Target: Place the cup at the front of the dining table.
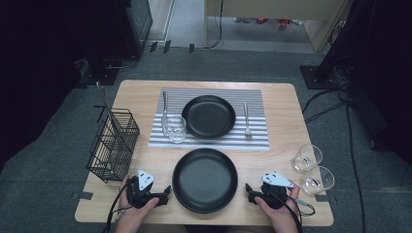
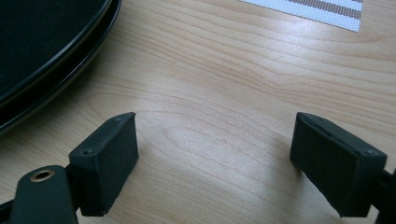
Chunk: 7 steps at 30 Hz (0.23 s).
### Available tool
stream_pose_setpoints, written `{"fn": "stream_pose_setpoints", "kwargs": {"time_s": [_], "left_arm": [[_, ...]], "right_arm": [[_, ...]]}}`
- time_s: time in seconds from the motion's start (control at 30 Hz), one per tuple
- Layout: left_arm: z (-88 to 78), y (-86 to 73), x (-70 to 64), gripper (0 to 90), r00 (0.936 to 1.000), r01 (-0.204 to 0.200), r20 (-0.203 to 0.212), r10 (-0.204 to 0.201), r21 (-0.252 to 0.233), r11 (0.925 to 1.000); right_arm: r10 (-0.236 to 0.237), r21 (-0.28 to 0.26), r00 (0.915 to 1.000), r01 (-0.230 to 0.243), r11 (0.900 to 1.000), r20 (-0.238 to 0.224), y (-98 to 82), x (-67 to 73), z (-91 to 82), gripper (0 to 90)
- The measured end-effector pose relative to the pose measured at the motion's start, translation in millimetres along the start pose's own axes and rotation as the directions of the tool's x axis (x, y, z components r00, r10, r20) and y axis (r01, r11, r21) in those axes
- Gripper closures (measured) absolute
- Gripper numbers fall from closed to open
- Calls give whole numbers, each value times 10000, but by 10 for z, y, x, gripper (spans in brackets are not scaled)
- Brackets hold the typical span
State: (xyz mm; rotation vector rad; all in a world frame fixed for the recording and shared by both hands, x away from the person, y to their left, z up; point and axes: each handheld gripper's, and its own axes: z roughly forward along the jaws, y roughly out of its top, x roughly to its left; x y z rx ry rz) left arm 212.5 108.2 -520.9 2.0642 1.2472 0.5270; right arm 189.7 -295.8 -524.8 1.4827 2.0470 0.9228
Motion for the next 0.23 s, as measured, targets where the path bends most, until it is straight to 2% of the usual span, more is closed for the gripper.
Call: {"fn": "stream_pose_setpoints", "kwargs": {"time_s": [0.23], "left_arm": [[1,0,-1,33,10000,17,-3,-17,-13,10000]], "right_arm": [[17,-2,10000,-17,10000,18,0,0,1,144]]}}
